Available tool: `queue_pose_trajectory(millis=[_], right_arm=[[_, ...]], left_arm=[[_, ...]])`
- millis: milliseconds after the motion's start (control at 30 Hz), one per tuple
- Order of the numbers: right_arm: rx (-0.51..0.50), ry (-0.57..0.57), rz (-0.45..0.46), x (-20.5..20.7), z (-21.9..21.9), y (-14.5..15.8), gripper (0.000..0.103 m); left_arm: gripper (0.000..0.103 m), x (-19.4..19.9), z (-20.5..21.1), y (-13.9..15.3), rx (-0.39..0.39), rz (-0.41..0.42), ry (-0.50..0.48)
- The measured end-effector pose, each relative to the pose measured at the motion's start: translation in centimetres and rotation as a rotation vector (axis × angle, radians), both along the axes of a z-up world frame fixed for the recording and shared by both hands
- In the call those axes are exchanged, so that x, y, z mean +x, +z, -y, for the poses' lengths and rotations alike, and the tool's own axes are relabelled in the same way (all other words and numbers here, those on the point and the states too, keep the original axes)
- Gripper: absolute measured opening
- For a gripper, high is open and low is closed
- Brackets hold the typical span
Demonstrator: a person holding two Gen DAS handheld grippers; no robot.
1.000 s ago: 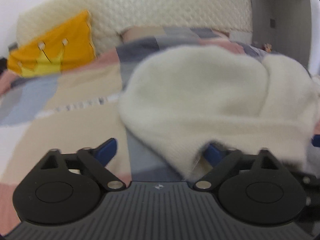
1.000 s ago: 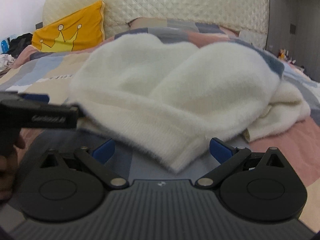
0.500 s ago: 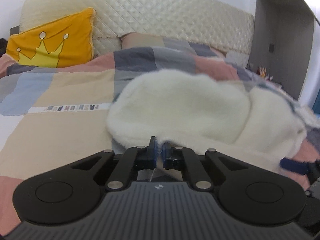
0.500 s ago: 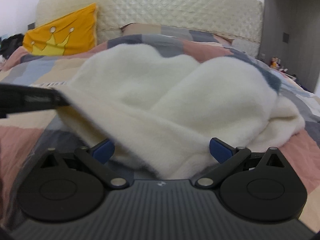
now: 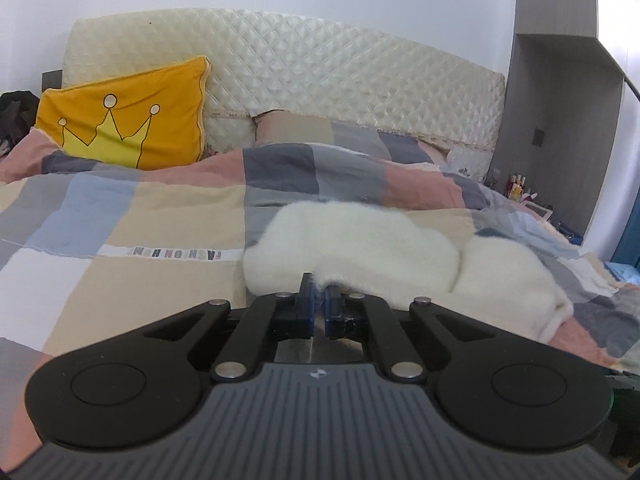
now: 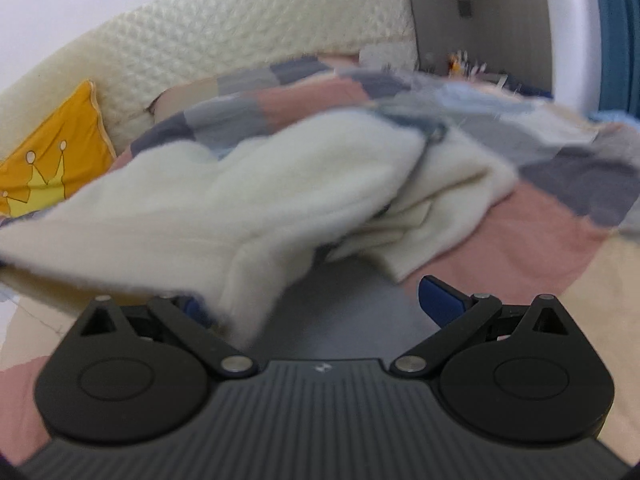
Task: Fold large clothes
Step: 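Grasp the cream sweater's hem with the left gripper while the right gripper grasps it too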
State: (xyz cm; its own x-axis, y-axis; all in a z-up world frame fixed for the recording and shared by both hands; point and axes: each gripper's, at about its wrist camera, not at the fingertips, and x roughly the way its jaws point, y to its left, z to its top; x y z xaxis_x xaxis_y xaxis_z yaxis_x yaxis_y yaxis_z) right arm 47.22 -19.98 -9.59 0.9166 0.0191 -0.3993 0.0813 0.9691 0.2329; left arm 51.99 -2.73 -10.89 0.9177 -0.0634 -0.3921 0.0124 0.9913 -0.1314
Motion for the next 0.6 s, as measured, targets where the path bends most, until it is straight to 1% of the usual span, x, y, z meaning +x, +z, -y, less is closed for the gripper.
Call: queue_pose_trajectory(millis=[33, 67, 100, 167, 200, 233, 267, 333, 400, 467, 533, 600], right_arm=[[-0.024, -0.011, 0.016, -0.6, 0.1, 0.5, 0.096], [-0.027, -0.009, 0.026, -1.1, 0.2, 1.0, 0.091], [-0.016, -0.007, 0.032, -1.7, 0.4, 1.5, 0.073], [0.017, 0.026, 0.042, -2.7, 0.9, 2.5, 0.055], [0.024, 0.044, 0.053, -3.3, 1.0, 3.0, 0.039], [0.019, 0.051, 0.066, -4.0, 1.0, 3.6, 0.035], [0.006, 0.051, 0.085, -4.7, 0.9, 4.2, 0.034], [0.004, 0.075, 0.108, -6.0, 0.9, 5.5, 0.016], [0.002, 0.117, 0.114, -7.3, 0.9, 6.9, 0.009], [-0.019, 0.143, 0.139, -8.9, 0.8, 8.2, 0.008], [-0.015, 0.178, 0.157, -10.8, 0.8, 9.5, 0.007], [-0.015, 0.205, 0.178, -12.8, 0.6, 10.8, 0.007]], left_arm=[[0.005, -0.6, 0.0, 0.7, -0.006, 0.001, -0.003], [0.005, -1.1, 0.0, 1.2, -0.003, 0.004, 0.001], [0.005, -1.7, 0.1, 1.8, 0.002, 0.012, -0.001], [0.005, -2.8, 0.2, 3.1, -0.009, 0.014, -0.01], [0.005, -3.5, 0.3, 3.7, -0.012, 0.016, -0.014], [0.005, -4.3, 0.6, 4.4, -0.01, 0.023, -0.014], [0.005, -5.0, 0.7, 4.9, -0.006, 0.03, -0.011], [0.005, -6.3, 0.6, 6.2, -0.021, 0.032, -0.011], [0.005, -7.6, 0.4, 7.6, -0.032, 0.028, -0.003], [0.005, -8.9, -0.2, 9.2, -0.047, 0.03, 0.01], [0.005, -10.4, -0.9, 10.7, -0.064, 0.037, 0.022], [0.005, -12.2, -1.6, 12.1, -0.063, 0.047, 0.028]])
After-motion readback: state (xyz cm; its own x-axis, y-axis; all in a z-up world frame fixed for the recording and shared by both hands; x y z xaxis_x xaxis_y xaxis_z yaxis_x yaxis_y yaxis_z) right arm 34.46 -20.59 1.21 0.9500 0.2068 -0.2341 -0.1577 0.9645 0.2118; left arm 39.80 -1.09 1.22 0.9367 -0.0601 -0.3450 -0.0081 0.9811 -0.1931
